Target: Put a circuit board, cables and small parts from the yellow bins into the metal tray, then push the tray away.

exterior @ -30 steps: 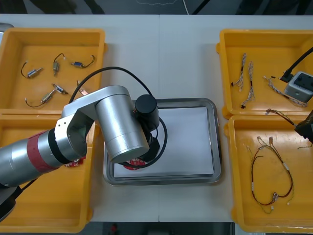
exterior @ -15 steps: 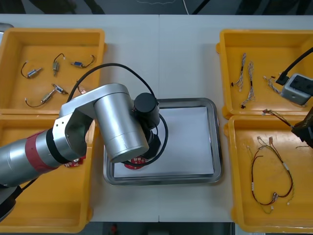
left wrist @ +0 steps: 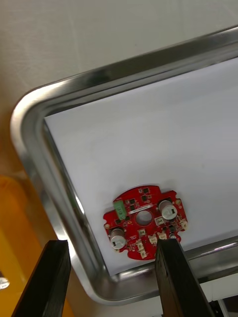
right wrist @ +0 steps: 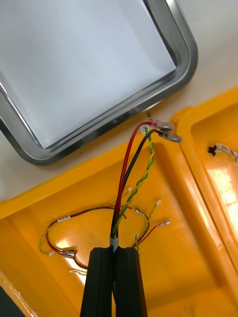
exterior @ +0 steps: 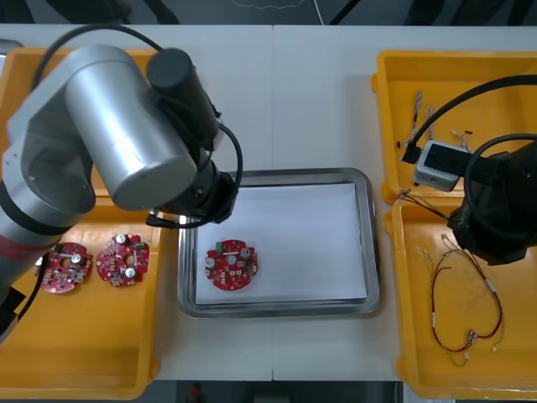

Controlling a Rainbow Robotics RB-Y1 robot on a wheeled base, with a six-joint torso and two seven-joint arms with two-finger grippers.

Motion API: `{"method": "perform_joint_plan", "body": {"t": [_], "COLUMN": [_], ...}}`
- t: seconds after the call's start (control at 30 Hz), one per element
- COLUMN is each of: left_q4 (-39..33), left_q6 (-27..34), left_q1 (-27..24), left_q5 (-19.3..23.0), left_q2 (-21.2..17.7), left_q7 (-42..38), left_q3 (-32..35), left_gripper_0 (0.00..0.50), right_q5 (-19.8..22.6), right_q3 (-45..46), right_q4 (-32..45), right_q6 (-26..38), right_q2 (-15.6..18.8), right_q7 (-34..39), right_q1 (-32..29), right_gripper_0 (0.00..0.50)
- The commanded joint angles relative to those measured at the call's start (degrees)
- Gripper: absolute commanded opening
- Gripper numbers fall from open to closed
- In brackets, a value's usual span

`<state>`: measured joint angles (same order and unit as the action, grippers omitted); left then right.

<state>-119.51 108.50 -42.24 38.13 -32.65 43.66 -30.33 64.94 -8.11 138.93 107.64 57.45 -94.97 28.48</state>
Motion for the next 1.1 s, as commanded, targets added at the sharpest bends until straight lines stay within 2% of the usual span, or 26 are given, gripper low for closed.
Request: {"method": "perform_joint_plan", "body": {"t": [0.03, 0.3, 0.63, 0.77, 0.9, 1.1], "left_q4": [-2.22, 1.92, 13.43, 17.12, 21.43, 28.02], "left_q6": [1.50, 1.50, 1.50, 1.50, -0.75, -4.27], "left_q1": [0.49, 0.58, 0.58, 0.58, 0.58, 0.58], "left_q5": [3.00, 7.05, 6.26, 5.38, 5.02, 4.41], "left_q2": [-4.00, -9.01, -11.12, -12.09, -13.58, -15.07], "left_q7": [1.95, 9.07, 21.46, 26.30, 32.10, 41.50], "left_q3": [7.57, 16.71, 26.82, 29.19, 31.12, 34.29], "left_gripper_0": [0.500, 0.500, 0.500, 0.500, 0.500, 0.500], "right_q5": [-2.45, -6.05, -10.98, -13.70, -19.06, -22.49], "right_q3": [-5.51, -14.21, -24.76, -28.80, -34.34, -41.28], "right_q4": [0.37, -3.06, -8.07, -8.42, -8.68, -10.53], "right_q6": [0.03, 0.12, -0.59, -2.96, -6.12, -10.78], "right_q2": [-4.10, -11.48, -18.25, -19.04, -18.51, -17.19], "right_q7": [0.40, -0.13, -1.54, -5.23, -10.33, -10.68], "right_q1": [5.89, 13.62, 20.56, 21.18, 21.18, 21.09], "right_gripper_0": [0.000, 0.000, 0.000, 0.000, 0.000, 0.000]}}
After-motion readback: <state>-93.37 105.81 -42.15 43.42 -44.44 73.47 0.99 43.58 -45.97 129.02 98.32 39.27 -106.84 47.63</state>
